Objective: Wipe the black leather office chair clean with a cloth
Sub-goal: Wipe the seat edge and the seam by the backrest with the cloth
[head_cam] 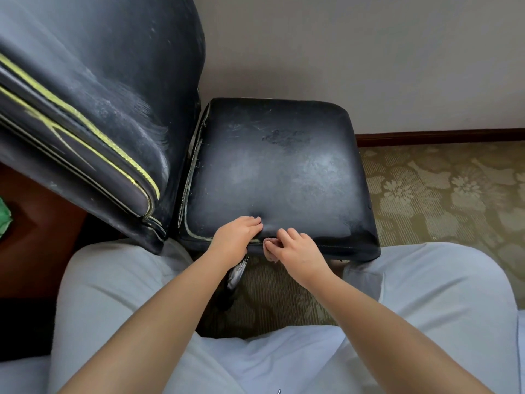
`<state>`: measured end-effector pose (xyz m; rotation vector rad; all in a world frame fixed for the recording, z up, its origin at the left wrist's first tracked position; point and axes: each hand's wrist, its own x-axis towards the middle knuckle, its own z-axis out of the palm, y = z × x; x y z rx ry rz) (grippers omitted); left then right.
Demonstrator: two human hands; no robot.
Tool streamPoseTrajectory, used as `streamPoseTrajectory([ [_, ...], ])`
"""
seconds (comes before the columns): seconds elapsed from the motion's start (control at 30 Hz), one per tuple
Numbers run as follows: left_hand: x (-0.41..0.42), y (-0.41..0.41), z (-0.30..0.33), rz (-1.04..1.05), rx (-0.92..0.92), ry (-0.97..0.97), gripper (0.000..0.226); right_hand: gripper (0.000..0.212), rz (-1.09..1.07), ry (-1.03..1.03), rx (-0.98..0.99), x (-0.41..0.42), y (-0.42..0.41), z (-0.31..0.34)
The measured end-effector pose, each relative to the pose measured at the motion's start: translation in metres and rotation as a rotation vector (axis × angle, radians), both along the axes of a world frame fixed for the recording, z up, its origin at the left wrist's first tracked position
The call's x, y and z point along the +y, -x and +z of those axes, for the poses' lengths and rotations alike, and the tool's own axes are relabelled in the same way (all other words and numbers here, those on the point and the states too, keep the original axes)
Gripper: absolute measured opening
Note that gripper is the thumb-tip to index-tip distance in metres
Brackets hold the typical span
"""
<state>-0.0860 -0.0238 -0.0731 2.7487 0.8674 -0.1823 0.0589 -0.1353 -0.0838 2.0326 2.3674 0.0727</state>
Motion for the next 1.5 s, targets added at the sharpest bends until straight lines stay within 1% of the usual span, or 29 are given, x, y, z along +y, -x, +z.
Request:
streamPoseTrajectory([
  [0.17,0.002,0.001,0.0,0.006,0.004,0.004,0.071,0.058,-0.082,0.051,0.001,-0.003,0.005,0.004],
  [0.33,0.002,0.0,0.003,0.001,0.028,-0.003,0.072,0.054,-0.104,0.1,-0.001,-0.003,0.01,0.009],
  [0.4,0.001,0.0,0.003,0.003,0.034,-0.007,0.072,0.047,-0.127,0.116,-0.016,-0.002,0.013,0.017],
  [0.47,-0.001,0.001,0.003,0.007,0.036,0.004,0.072,0.043,-0.122,0.177,0.0,-0.002,0.015,0.02],
  [0.6,-0.002,0.0,0.004,0.019,0.035,0.01,0.073,0.045,-0.13,0.217,-0.014,0.002,0.015,0.027],
  [0.7,0.0,-0.001,0.006,0.014,0.034,0.033,0.069,0.044,-0.126,0.286,-0.016,0.007,0.018,0.036],
  [0.77,0.002,-0.001,0.007,-0.007,0.023,0.033,0.067,0.044,-0.136,0.287,-0.056,0.009,0.018,0.041],
  [0.83,0.003,0.0,0.006,-0.009,0.024,0.039,0.067,0.039,-0.108,0.285,-0.042,0.008,0.017,0.037],
  [0.97,0.003,0.001,0.005,-0.003,0.041,0.065,0.073,0.039,-0.114,0.268,-0.054,0.008,0.014,0.035],
  [1.03,0.003,0.0,0.007,0.002,0.064,0.084,0.076,0.037,-0.097,0.297,-0.035,0.01,0.013,0.036],
  [1.1,0.003,-0.002,0.009,0.009,0.084,0.092,0.078,0.035,-0.081,0.294,-0.056,0.012,0.011,0.035],
  [1.23,0.001,-0.001,0.006,0.042,0.063,0.104,0.079,0.032,-0.051,0.291,-0.052,0.016,0.007,0.031],
  [1.5,0.0,-0.004,0.011,0.059,0.116,0.124,0.076,0.035,-0.034,0.296,-0.016,0.018,0.007,0.029],
])
